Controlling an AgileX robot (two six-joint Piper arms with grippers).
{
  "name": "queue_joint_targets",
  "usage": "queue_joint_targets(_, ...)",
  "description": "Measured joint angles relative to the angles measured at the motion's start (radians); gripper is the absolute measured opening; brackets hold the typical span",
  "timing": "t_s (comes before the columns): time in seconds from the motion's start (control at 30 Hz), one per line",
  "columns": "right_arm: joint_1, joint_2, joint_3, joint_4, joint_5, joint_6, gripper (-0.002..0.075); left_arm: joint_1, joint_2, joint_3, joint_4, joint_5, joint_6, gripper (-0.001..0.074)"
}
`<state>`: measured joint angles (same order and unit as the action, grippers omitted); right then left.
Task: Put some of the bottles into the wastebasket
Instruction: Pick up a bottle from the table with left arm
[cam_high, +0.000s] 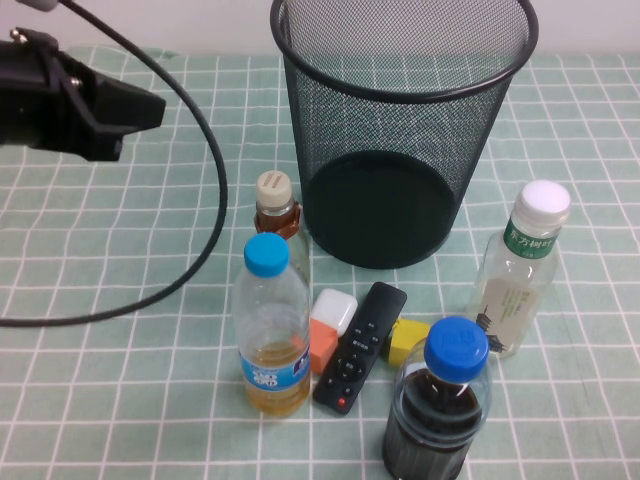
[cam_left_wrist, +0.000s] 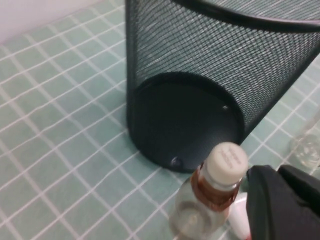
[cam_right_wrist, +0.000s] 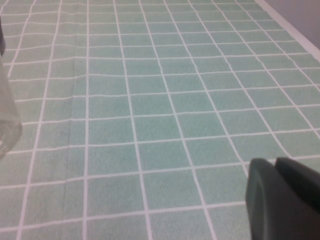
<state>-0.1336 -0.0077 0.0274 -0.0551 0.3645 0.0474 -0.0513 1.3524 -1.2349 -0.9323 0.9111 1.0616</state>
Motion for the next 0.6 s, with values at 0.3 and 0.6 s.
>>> queue_joint_targets(0.3,0.0,0.0,0.0,0.0,0.0,0.0,-0.0008,0.127,0.155,-0.022,-0.269,0.225,0.427,-0.0004)
queue_joint_targets(0.6,0.0,0.0,0.0,0.0,0.0,0.0,-0.0008,0.13,0.262,-0.022,-0.316,0.28,0.672,0.0248)
